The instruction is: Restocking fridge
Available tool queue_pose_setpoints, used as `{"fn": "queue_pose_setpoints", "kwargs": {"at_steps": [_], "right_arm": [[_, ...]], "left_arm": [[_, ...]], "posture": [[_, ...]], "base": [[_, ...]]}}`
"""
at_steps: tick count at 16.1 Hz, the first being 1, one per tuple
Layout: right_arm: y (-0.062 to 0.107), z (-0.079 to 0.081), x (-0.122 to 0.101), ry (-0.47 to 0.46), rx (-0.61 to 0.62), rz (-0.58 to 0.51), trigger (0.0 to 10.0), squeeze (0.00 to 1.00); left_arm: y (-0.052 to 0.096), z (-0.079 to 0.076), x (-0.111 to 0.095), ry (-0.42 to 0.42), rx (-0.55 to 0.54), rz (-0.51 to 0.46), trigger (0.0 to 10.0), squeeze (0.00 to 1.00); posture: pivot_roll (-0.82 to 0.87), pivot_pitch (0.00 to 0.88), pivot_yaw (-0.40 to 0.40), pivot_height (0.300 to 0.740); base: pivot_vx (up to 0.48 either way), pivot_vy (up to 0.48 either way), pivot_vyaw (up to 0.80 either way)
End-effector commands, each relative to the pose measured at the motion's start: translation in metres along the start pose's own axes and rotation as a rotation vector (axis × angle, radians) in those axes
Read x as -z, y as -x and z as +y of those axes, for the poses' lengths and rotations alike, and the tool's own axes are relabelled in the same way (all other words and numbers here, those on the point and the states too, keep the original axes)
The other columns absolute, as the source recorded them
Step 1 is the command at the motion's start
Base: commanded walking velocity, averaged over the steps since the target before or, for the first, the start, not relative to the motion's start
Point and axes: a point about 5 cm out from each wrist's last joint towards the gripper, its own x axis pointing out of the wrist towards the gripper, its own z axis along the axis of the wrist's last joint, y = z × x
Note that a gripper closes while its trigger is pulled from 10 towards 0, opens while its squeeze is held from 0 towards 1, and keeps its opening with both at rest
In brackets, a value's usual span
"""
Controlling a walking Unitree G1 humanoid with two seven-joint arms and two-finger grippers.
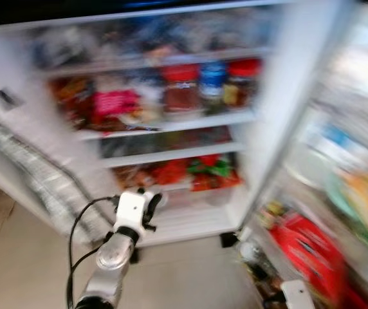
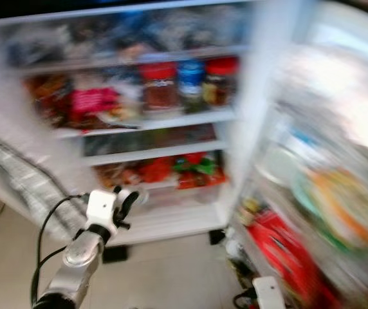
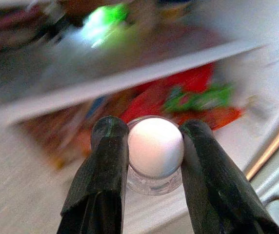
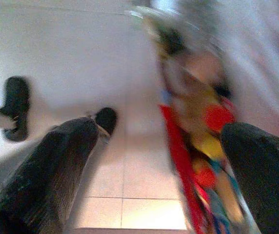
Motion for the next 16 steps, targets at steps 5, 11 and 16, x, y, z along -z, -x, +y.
{"fn": "queue_pose_setpoints", "kwargs": {"at_steps": [5, 11, 16], "right_arm": [[0.0001, 0.005, 0.0035, -0.026, -0.017, 0.005, 10.0, 0.0], [0.0, 0.0055, 0.0028, -0.04, -0.023, 0.0, 10.0, 0.0], [-0.0002, 0.0058, 0.0021, -0.041, -0.026, -0.001, 10.0, 0.0]], "left_arm": [[0.0036, 0.0025, 0.0058, 0.016, -0.013, 0.021, 10.0, 0.0], [0.0032, -0.0002, 0.0061, 0.024, 0.008, 0.023, 10.0, 0.0], [0.0027, -0.0003, 0.0053, 0.019, 0.01, 0.022, 10.0, 0.0]], "posture": [[-0.01, 0.175, 0.015, 0.74], [-0.01, 0.175, 0.015, 0.74], [-0.01, 0.174, 0.015, 0.74]], "base": [[0.0, 0.0, 0.0], [0.0, 0.0, 0.0], [0.0, 0.0, 0.0]]}}
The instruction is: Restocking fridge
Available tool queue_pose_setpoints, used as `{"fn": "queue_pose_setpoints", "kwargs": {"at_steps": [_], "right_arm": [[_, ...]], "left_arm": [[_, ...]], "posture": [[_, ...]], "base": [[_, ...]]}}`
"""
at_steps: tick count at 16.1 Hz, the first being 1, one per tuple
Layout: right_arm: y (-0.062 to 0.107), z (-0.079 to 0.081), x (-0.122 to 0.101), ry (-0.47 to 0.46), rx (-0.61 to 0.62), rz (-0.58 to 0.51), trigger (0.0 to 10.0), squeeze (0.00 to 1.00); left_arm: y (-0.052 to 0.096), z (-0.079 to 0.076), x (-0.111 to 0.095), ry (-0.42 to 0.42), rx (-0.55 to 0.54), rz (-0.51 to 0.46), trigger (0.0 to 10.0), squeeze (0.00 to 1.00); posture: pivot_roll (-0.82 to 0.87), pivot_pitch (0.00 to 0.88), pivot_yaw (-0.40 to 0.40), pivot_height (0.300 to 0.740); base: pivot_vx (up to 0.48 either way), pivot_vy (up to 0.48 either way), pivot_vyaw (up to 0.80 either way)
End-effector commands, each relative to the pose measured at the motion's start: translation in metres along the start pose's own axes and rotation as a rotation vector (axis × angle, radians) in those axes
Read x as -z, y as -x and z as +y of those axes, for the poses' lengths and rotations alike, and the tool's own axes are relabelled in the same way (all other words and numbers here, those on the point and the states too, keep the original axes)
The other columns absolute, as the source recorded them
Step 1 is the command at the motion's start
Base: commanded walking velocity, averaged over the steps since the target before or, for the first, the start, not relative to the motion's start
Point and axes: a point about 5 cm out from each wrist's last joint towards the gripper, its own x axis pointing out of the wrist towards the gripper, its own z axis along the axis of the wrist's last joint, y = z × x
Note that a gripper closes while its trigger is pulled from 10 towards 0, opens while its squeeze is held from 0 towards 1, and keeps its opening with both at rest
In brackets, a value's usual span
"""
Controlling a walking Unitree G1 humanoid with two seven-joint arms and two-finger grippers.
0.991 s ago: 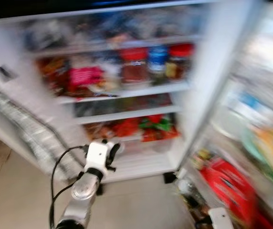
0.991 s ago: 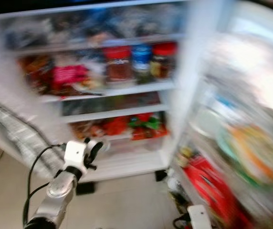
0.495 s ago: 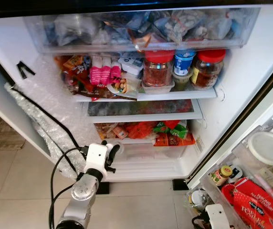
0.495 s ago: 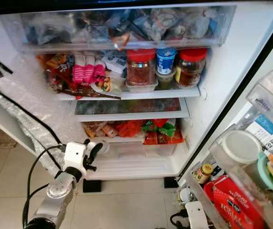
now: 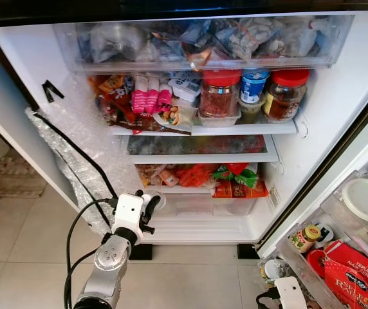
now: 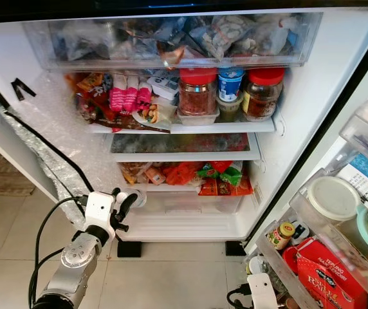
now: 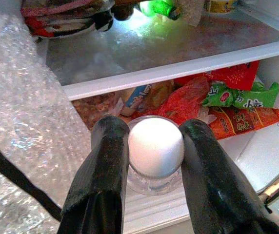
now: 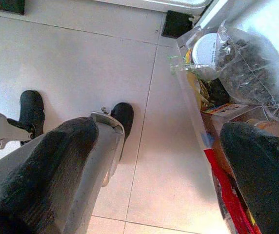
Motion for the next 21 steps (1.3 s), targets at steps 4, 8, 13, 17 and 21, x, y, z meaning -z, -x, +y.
{"fn": "queue_pose_setpoints", "kwargs": {"at_steps": [4, 8, 13, 17, 21], "right_arm": [[0.0015, -0.0001, 0.0079, -0.014, -0.002, 0.026, 10.0, 0.0], [0.0014, -0.0001, 0.0077, -0.015, -0.002, 0.025, 10.0, 0.0], [0.0015, -0.0004, 0.0077, -0.015, -0.002, 0.025, 10.0, 0.0], [0.0015, -0.0008, 0.0077, -0.014, -0.003, 0.025, 10.0, 0.0], [0.0016, -0.0007, 0.0081, -0.023, 0.003, 0.023, 10.0, 0.0]], "left_arm": [[0.0031, 0.0013, 0.0048, 0.008, -0.003, 0.019, 10.0, 0.0], [0.0034, 0.0007, 0.0052, 0.0, -0.002, 0.021, 10.0, 0.0], [0.0026, 0.0, 0.0042, 0.002, 0.0, 0.016, 10.0, 0.0], [0.0032, -0.001, 0.0043, 0.004, 0.008, 0.013, 10.0, 0.0], [0.0047, -0.0074, 0.0079, 0.014, 0.066, 0.034, 10.0, 0.0]], "posture": [[-0.01, 0.173, 0.015, 0.74], [-0.01, 0.175, 0.016, 0.74], [-0.01, 0.173, 0.015, 0.74], [-0.01, 0.175, 0.014, 0.74], [0.0, 0.174, 0.016, 0.74]], "base": [[0.0, 0.0, 0.0], [0.248, 0.0, 0.0], [0.274, 0.0, 0.0], [0.13, 0.0, 0.0], [0.0, 0.0, 0.0]]}}
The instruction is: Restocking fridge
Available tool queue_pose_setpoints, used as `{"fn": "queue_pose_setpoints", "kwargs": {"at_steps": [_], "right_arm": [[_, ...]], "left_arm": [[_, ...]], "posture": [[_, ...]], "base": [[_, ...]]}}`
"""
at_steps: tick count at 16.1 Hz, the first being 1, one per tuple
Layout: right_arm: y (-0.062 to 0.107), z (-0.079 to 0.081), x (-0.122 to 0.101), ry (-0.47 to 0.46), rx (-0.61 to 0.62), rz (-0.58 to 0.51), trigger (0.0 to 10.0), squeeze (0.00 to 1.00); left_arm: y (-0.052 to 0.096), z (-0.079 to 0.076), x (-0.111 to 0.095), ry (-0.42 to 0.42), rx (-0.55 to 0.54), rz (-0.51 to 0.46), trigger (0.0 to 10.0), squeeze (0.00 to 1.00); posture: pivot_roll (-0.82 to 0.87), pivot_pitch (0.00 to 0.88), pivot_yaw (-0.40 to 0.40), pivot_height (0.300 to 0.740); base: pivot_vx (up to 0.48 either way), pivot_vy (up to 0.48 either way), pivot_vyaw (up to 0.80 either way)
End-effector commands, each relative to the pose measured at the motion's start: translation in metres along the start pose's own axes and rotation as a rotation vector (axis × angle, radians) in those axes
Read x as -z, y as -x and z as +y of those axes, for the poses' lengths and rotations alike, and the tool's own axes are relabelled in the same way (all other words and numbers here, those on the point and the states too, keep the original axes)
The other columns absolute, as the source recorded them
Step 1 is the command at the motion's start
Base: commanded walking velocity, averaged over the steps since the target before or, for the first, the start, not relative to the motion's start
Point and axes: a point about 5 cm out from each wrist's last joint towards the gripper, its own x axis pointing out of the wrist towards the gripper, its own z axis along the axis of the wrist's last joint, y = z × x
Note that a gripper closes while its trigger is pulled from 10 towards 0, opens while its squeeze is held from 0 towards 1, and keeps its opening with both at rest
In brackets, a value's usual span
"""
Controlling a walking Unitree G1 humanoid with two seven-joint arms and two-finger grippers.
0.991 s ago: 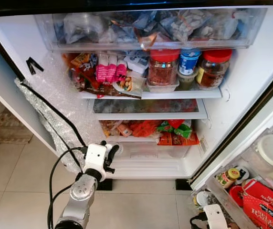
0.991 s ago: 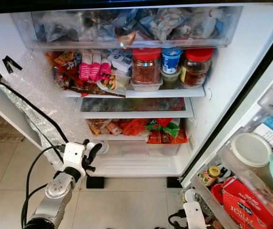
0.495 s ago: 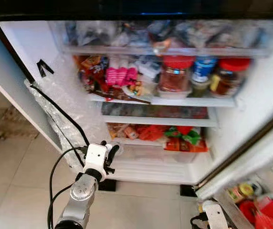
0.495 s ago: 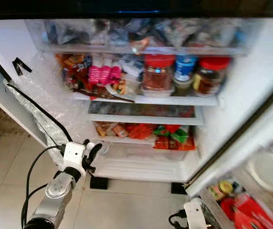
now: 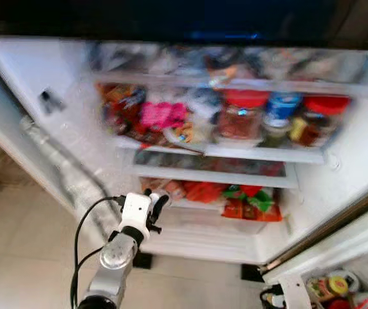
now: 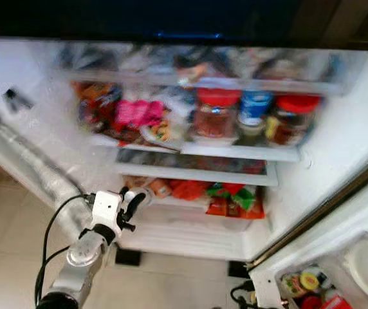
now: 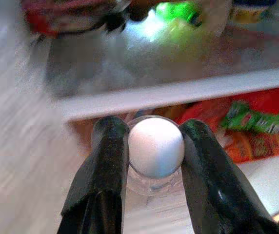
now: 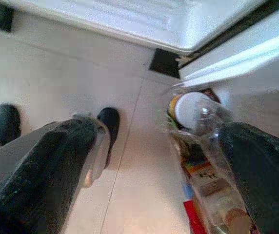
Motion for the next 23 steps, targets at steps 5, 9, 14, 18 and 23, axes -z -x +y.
{"fn": "queue_pose_setpoints", "kwargs": {"at_steps": [5, 9, 14, 18, 23], "right_arm": [[0.0018, 0.0027, 0.0136, -0.049, 0.019, 0.049, 10.0, 0.0], [0.0017, 0.0031, 0.0139, -0.056, 0.019, 0.053, 10.0, 0.0], [0.0015, 0.0034, 0.013, -0.056, 0.017, 0.049, 10.0, 0.0], [0.0015, 0.0035, 0.0127, -0.058, 0.017, 0.045, 10.0, 0.0], [0.0015, 0.0037, 0.0123, -0.067, 0.016, 0.036, 10.0, 0.0]], "left_arm": [[0.0062, -0.0061, 0.0097, 0.017, 0.057, 0.044, 10.0, 0.0], [0.0059, -0.0047, 0.0091, 0.016, 0.059, 0.042, 10.0, 0.0], [0.0058, -0.0044, 0.0086, 0.018, 0.061, 0.04, 10.0, 0.0], [0.0057, -0.0047, 0.0081, 0.017, 0.061, 0.037, 10.0, 0.0], [0.0056, -0.0051, 0.0075, 0.015, 0.062, 0.033, 10.0, 0.0]], "posture": [[0.0, 0.174, 0.018, 0.74], [0.0, 0.172, 0.018, 0.74], [0.0, 0.169, 0.018, 0.74], [0.0, 0.167, 0.017, 0.74], [0.0, 0.168, 0.017, 0.74]], "base": [[0.0, 0.0, -0.16], [0.0, 0.0, -0.79], [0.0, 0.0, -0.45], [0.0, 0.0, 0.0], [0.0, 0.0, 0.0]]}}
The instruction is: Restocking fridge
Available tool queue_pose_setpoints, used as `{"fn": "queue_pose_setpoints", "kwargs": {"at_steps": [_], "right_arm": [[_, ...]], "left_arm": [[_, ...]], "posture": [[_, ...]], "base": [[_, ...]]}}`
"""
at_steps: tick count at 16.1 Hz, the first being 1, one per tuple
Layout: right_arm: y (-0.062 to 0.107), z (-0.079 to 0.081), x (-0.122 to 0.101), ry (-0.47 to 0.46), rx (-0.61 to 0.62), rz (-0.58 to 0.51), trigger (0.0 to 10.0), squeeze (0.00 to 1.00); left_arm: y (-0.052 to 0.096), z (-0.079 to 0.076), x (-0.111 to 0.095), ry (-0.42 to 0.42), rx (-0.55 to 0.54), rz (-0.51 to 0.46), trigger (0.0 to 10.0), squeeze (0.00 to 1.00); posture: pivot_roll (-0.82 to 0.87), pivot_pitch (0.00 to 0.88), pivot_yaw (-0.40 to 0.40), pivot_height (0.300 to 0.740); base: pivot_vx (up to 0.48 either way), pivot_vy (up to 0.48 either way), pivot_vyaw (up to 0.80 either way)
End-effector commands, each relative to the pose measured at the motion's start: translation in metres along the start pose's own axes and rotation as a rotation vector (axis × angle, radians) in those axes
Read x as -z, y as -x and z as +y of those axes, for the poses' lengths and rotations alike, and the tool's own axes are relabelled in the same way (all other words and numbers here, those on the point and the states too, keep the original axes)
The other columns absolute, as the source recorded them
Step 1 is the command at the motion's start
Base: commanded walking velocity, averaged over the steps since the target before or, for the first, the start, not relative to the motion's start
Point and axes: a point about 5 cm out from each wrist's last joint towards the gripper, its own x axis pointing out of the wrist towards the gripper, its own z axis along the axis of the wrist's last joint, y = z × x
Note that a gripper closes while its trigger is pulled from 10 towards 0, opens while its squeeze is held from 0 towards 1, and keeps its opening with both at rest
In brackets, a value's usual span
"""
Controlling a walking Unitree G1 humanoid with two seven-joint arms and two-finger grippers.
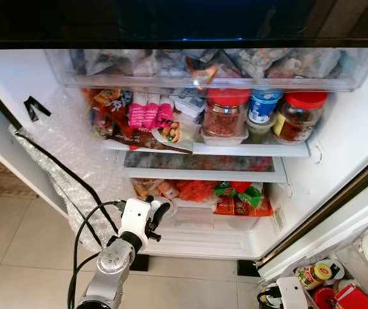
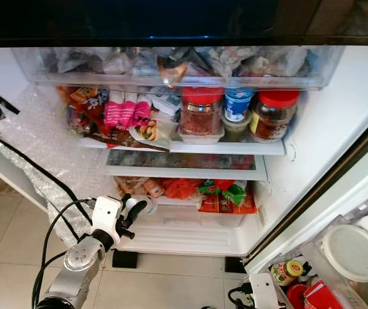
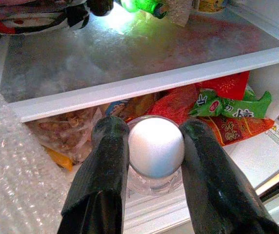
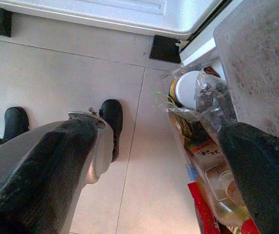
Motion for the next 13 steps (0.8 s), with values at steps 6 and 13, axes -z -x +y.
{"fn": "queue_pose_setpoints", "kwargs": {"at_steps": [6, 13], "right_arm": [[0.0018, 0.0, 0.0093, -0.024, 0.003, 0.022, 10.0, 0.0], [0.0019, -0.0003, 0.0096, -0.023, 0.008, 0.022, 10.0, 0.0]], "left_arm": [[0.003, -0.0017, 0.0044, 0.006, 0.005, 0.021, 10.0, 0.0], [0.0027, -0.004, 0.0037, 0.003, 0.022, 0.019, 10.0, 0.0]], "posture": [[0.0, 0.168, 0.018, 0.723], [0.0, 0.166, 0.018, 0.697]], "base": [[0.0, 0.0, 0.0], [0.0, 0.0, 0.0]]}}
